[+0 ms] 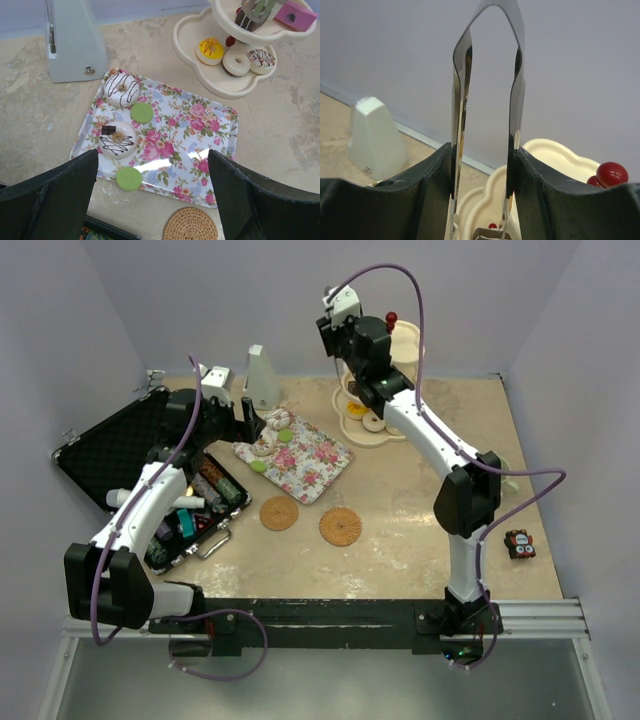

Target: Serve the afternoon tea

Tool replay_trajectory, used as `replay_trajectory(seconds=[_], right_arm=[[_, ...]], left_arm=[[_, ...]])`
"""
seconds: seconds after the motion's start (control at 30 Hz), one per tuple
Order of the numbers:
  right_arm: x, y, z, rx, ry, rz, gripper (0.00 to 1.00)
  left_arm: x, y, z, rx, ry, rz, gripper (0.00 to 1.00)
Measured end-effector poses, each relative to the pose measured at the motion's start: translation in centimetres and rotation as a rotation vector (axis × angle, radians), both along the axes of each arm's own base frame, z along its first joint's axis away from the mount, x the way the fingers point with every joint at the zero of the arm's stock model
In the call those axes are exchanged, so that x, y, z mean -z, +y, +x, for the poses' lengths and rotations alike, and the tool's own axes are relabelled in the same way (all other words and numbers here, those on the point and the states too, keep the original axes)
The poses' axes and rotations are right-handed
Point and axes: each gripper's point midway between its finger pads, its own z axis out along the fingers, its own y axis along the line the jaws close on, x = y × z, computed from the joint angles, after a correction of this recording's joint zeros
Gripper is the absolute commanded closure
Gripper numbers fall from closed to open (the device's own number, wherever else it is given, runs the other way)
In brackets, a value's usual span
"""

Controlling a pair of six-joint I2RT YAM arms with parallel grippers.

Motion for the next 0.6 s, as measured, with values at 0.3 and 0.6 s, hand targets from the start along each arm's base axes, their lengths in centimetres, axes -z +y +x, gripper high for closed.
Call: replay_trajectory(seconds=[0.3, 0.6], right_arm=[[-3.9, 2.0, -3.5, -0.149, -0.041, 0.123, 0.5], [-1.4, 8.3, -9.1, -0.296, -0.026, 0.226, 0.53]], left_arm=[[-0.2, 1.3, 0.4, -0.077, -0.011, 0.026, 0.03], [-3.1, 5.7, -0.1, -0.293, -0.1, 0.046, 0.02]])
